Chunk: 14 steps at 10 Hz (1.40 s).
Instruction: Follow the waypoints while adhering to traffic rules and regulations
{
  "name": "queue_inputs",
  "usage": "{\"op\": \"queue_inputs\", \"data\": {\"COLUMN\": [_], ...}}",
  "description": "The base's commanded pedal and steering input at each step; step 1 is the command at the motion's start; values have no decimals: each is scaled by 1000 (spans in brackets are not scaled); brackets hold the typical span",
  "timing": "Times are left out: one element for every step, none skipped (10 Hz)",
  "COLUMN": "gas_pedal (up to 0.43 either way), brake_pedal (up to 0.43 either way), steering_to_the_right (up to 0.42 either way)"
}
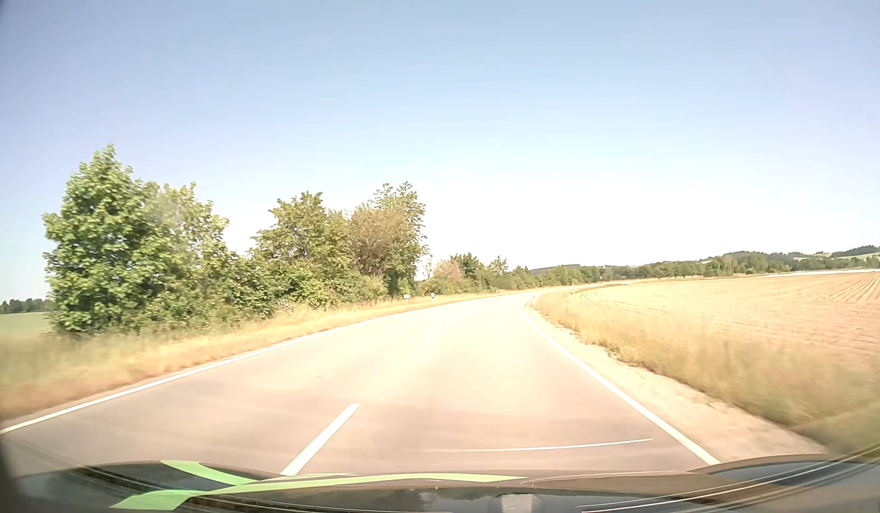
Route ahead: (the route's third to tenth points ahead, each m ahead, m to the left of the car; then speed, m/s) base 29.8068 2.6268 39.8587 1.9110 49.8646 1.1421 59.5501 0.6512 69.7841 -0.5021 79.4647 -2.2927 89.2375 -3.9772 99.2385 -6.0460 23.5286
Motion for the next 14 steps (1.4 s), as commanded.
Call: {"op": "queue_inputs", "data": {"gas_pedal": [248, 248, 228, 220, 220, 220, 220, 220, 228, 240, 260, 280, 287, 299], "brake_pedal": [0, 0, 0, 0, 0, 0, 0, 0, 0, 0, 0, 0, 0, 0], "steering_to_the_right": [8, 8, 8, 8, 8, 8, 9, 10, 10, 10, 10, 10, 10, 10]}}
